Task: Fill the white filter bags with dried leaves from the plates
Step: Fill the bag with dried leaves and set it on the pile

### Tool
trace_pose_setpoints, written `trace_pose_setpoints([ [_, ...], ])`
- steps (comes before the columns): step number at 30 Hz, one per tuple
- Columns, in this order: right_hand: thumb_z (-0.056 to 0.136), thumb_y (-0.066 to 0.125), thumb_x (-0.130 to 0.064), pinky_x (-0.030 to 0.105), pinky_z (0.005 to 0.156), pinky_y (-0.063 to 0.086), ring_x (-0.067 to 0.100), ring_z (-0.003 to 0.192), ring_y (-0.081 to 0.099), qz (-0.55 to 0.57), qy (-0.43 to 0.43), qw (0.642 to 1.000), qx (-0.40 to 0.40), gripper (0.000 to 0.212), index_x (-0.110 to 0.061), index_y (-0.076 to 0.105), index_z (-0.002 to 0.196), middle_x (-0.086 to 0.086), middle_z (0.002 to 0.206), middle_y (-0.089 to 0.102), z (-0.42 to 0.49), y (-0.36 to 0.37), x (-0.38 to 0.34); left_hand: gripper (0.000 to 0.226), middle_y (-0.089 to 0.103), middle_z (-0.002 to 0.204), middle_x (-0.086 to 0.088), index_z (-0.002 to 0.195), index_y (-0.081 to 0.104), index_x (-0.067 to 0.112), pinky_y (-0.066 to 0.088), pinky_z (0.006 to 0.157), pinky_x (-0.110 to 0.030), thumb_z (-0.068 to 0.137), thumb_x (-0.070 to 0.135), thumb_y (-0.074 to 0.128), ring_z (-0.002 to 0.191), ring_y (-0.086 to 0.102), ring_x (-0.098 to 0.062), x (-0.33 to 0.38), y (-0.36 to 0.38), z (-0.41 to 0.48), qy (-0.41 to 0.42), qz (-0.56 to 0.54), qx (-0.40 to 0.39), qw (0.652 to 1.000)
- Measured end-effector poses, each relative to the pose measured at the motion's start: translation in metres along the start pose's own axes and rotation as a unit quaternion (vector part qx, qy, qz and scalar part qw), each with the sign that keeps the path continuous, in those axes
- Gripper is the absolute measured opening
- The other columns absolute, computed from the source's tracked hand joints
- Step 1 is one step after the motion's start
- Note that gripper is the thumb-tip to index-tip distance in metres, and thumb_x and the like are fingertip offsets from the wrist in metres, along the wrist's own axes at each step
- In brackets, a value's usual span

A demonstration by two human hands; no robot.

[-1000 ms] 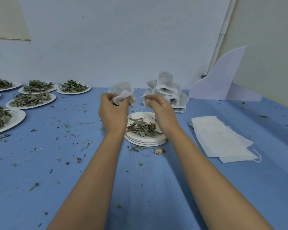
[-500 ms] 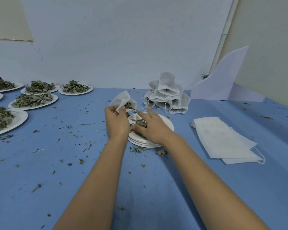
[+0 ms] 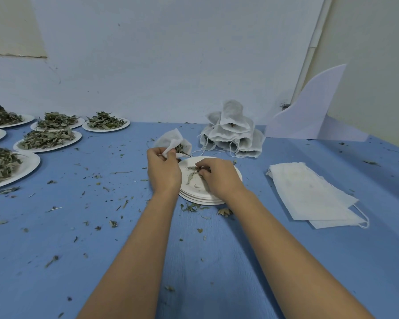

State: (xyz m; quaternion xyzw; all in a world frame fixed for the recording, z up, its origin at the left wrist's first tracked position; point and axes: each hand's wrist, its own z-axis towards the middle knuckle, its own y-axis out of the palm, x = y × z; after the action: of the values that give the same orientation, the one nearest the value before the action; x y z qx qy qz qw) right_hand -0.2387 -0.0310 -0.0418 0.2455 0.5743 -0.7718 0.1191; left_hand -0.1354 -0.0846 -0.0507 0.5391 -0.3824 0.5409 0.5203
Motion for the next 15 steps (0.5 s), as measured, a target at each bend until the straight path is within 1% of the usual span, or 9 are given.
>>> trace_pose_setpoints([
  [3,0.096,0.051,-0.023,0.032,0.101,0.038,0.021,0.124,0.049,0.013,0.006,1.0,0.001,0.038,-0.019,0.053,0.135,0.007,0.133,0.057,-0.002,-0.005,-0.002,0.009,0.059,0.091,-0.001,0.094,0.044,0.019,0.051,0.087,-0.042,0.095,0.018,0.052,0.096,0.064,-0.027,0.001,0.0,0.0,0.008,0.004,0.002,1.0],
  [6,0.093,0.051,-0.045,0.037,0.105,0.034,0.019,0.135,0.036,-0.046,0.016,0.999,0.023,0.052,-0.025,0.043,0.141,0.002,0.147,0.042,-0.001,-0.013,-0.006,0.008,0.059,0.088,0.001,0.095,0.044,0.018,0.051,0.084,-0.038,0.096,0.017,0.052,0.095,0.064,-0.026,0.002,-0.002,0.0,0.012,0.002,0.007,1.0],
  [8,0.09,0.051,-0.052,0.04,0.103,0.035,0.022,0.137,0.033,-0.073,0.046,0.996,0.026,0.058,-0.027,0.042,0.142,0.003,0.148,0.039,-0.001,-0.021,-0.008,0.008,0.059,0.089,0.0,0.096,0.044,0.017,0.05,0.082,-0.036,0.096,0.016,0.052,0.095,0.064,-0.026,0.003,-0.002,0.0,0.014,0.0,0.009,1.0],
  [10,0.089,0.055,-0.05,0.036,0.093,0.041,0.024,0.129,0.043,-0.092,0.069,0.993,0.017,0.054,-0.023,0.05,0.136,0.004,0.139,0.049,-0.002,-0.027,-0.01,0.008,0.059,0.089,0.0,0.097,0.044,0.016,0.05,0.082,-0.035,0.096,0.016,0.052,0.096,0.064,-0.026,0.003,-0.003,-0.001,0.014,-0.002,0.011,1.0],
  [12,0.09,0.059,-0.041,0.031,0.079,0.042,0.024,0.113,0.054,-0.102,0.075,0.992,0.012,0.041,-0.017,0.061,0.124,0.006,0.121,0.062,-0.003,-0.026,-0.012,0.008,0.057,0.084,0.004,0.097,0.044,0.016,0.049,0.078,-0.032,0.096,0.016,0.052,0.095,0.064,-0.025,0.003,-0.003,0.0,0.017,0.0,0.012,1.0],
  [15,0.092,0.059,-0.023,0.026,0.065,0.038,0.026,0.094,0.057,-0.126,0.068,0.99,0.002,0.024,-0.009,0.067,0.11,0.013,0.103,0.064,-0.004,-0.019,-0.018,0.008,0.056,0.082,0.007,0.096,0.044,0.018,0.048,0.076,-0.031,0.096,0.017,0.052,0.094,0.064,-0.025,0.003,-0.002,-0.001,0.021,0.001,0.01,1.0],
])
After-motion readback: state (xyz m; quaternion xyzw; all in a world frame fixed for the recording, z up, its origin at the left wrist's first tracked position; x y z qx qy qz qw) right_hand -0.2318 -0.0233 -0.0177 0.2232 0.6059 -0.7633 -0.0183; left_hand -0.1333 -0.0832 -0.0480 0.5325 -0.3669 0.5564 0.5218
